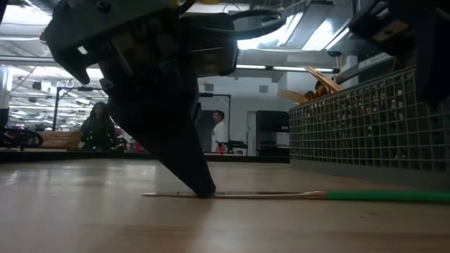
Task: Sort silverware
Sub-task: Put the knife into the bottom section of the basket
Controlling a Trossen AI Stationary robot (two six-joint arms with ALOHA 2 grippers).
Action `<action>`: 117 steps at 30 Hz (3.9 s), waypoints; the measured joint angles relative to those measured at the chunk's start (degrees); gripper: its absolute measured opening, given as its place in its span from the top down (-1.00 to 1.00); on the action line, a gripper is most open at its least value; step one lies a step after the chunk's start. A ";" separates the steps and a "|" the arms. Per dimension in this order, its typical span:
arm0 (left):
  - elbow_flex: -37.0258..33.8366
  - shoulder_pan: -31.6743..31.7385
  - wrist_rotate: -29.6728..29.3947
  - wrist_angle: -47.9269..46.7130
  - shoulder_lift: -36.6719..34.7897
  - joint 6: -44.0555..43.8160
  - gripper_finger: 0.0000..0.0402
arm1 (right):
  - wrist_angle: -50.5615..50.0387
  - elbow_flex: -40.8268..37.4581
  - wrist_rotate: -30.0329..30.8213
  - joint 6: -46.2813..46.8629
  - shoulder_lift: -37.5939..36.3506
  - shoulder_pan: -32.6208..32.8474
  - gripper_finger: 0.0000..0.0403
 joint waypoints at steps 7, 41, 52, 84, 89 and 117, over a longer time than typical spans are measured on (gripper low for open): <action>1.15 -0.02 0.47 1.81 -0.98 3.41 0.99 | 0.07 0.00 -0.50 -1.64 0.21 -1.89 0.48; 1.21 -4.13 -0.56 -2.01 -1.33 4.46 0.39 | 5.86 0.17 -11.22 -8.99 10.07 -12.39 0.64; 1.25 -4.13 -0.56 -1.94 -1.36 0.24 0.39 | 5.81 0.09 -11.52 -7.69 10.10 -12.39 0.83; 1.32 -5.74 -5.60 -8.79 -10.69 -2.52 0.39 | 7.59 0.86 -11.56 -6.98 9.97 -12.41 0.82; 1.32 -6.62 -5.73 -10.04 -10.71 -3.39 0.39 | 7.45 1.75 -11.54 -7.02 9.97 -12.41 0.82; 0.32 -35.15 -54.62 -35.42 -24.46 -62.50 0.39 | 6.97 14.07 -1.28 -14.31 9.86 -18.48 0.82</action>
